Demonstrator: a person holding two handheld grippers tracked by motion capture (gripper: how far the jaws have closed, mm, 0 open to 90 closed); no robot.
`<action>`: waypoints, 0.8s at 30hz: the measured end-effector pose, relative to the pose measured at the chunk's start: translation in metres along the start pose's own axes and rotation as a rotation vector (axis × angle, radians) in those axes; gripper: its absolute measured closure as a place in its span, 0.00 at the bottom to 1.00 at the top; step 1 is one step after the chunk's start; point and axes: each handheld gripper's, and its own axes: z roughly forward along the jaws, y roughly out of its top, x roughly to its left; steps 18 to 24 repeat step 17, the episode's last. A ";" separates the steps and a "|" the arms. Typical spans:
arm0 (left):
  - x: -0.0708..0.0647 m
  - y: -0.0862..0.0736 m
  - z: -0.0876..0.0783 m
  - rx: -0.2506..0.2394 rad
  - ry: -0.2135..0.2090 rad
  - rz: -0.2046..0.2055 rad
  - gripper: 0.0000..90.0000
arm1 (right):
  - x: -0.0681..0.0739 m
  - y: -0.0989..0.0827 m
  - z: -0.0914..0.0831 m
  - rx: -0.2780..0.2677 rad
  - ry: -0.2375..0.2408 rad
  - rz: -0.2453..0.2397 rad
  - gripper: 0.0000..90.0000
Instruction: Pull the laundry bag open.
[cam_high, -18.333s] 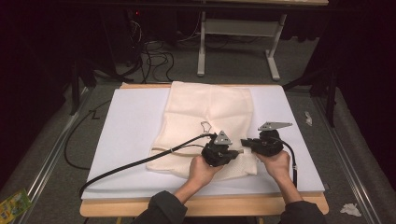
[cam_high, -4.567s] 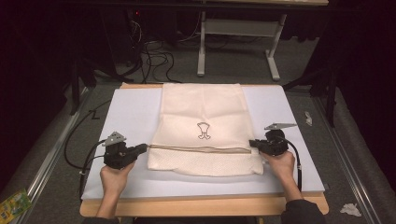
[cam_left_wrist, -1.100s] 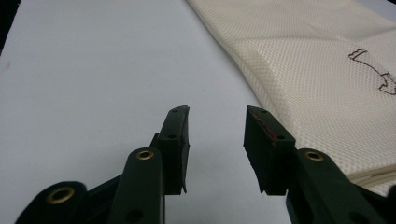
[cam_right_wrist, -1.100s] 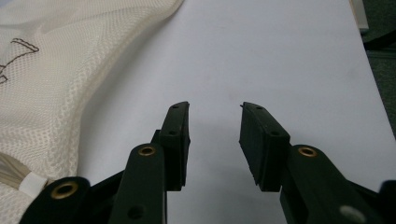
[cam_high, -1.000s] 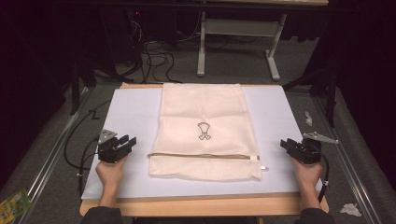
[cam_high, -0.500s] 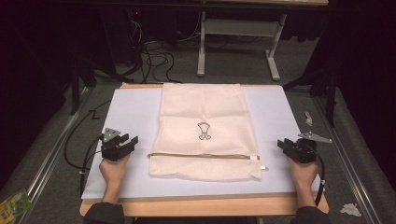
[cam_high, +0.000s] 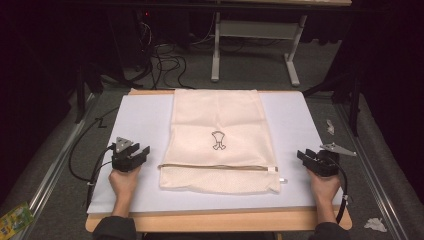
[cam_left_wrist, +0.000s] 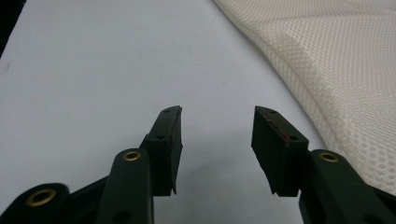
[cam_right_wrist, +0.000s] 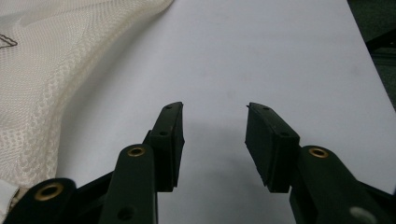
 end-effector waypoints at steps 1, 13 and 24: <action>-0.001 -0.001 0.000 -0.003 0.006 0.002 0.57 | 0.001 -0.001 0.000 -0.007 -0.013 -0.003 0.62; -0.004 -0.002 -0.001 -0.007 0.000 0.031 0.53 | 0.009 -0.002 0.000 -0.005 -0.066 -0.059 0.58; -0.004 -0.002 -0.001 -0.006 0.000 0.031 0.53 | 0.009 -0.002 0.001 0.002 -0.066 -0.065 0.58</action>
